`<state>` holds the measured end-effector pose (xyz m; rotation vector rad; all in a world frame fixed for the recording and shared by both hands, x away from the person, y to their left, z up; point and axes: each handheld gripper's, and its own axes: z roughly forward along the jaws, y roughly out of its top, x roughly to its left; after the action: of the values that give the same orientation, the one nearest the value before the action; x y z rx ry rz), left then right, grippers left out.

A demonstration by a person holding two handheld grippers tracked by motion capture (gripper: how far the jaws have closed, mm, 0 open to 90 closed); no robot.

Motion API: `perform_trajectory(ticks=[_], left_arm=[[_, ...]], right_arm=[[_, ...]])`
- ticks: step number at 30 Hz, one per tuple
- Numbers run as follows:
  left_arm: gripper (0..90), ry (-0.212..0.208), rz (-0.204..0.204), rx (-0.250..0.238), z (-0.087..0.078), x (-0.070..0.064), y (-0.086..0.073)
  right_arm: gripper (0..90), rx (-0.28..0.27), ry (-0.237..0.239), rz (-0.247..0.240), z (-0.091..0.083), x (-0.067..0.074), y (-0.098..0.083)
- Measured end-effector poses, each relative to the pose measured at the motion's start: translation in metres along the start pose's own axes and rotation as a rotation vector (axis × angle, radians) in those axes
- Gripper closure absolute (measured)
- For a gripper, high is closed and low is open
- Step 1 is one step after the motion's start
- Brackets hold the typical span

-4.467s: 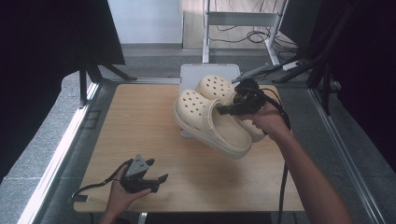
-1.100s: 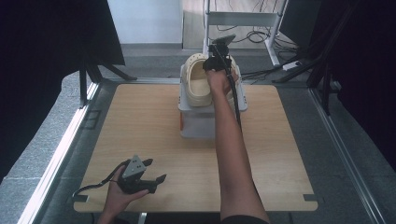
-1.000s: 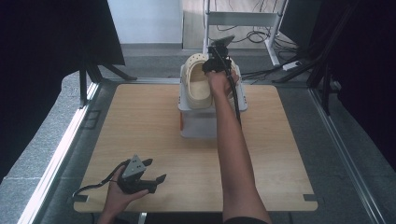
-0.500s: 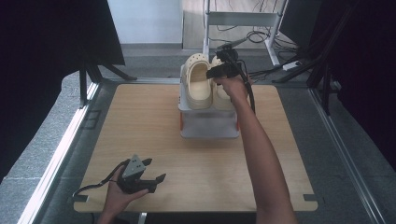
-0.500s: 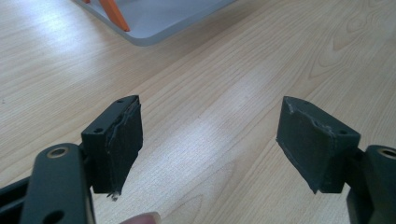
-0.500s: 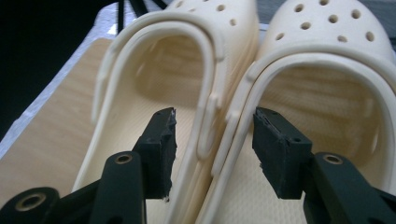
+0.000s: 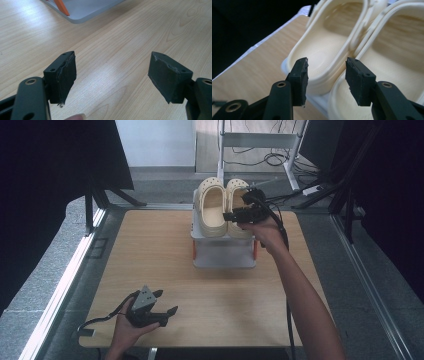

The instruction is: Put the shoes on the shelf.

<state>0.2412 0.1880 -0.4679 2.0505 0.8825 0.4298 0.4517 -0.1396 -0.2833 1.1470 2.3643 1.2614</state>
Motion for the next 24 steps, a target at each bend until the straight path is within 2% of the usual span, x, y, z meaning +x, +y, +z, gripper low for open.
perform_trajectory(ticks=[7,13,21,24], left_arm=[[23.3,-0.002,-0.004,0.003,0.002,-0.001,0.0],[23.3,0.0,-0.001,0.005,0.001,-0.001,0.0],[23.3,0.002,-0.002,0.006,0.002,-0.001,0.0],[23.3,0.001,-0.004,0.009,0.003,-0.001,0.0]], right_arm=[[53.6,-0.046,0.081,-0.049,-0.018,0.006,-0.033],[53.7,-0.079,0.125,-0.075,-0.029,0.011,-0.059],[53.7,-0.09,0.167,-0.077,-0.032,0.011,-0.099],[53.7,-0.081,0.17,-0.072,-0.03,0.009,-0.111]])
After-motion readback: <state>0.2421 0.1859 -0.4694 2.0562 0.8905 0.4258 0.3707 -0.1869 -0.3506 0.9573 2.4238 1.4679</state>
